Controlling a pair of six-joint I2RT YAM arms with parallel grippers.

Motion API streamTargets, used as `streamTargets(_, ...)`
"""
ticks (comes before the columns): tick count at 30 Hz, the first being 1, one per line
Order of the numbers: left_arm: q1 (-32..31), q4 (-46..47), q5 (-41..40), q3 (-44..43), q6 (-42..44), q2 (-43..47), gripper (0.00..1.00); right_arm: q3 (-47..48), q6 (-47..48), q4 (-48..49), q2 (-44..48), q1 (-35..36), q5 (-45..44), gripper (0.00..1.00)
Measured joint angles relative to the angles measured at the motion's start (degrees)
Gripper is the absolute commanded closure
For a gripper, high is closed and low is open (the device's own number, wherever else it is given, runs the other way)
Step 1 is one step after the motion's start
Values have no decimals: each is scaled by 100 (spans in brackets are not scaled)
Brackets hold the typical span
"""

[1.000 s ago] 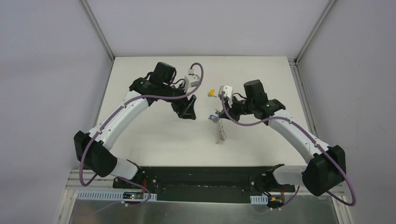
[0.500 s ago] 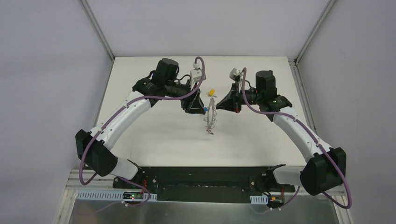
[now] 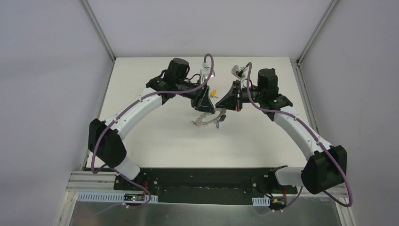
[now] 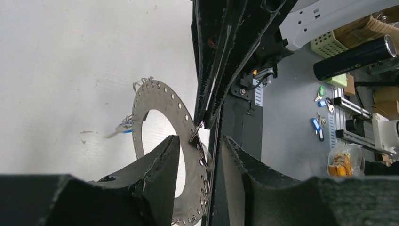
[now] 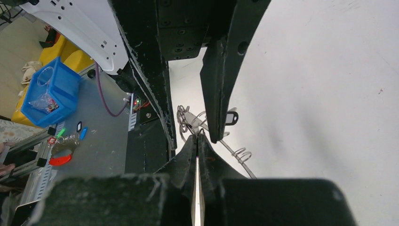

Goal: Put the keys on the keyring

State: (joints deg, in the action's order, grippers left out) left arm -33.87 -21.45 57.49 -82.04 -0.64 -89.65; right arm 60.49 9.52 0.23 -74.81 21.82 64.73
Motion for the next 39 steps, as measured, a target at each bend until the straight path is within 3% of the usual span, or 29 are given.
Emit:
streamTargets(5,-66,105,66,-7,-140,-24,72,0,-98,37,0,0,-101,100)
streamTargets(16,-66,-293,-9,-160,450,-13,64,0,-142,0,0,-7,-247,100)
streamTargets(25,-55,-426,216,-273,1226,192,65,0,-444,260,0,-37,37,100)
streamTargets(39,232,-407,199,-282,1443,289,69,-7,-789,632,0,-85,295,100)
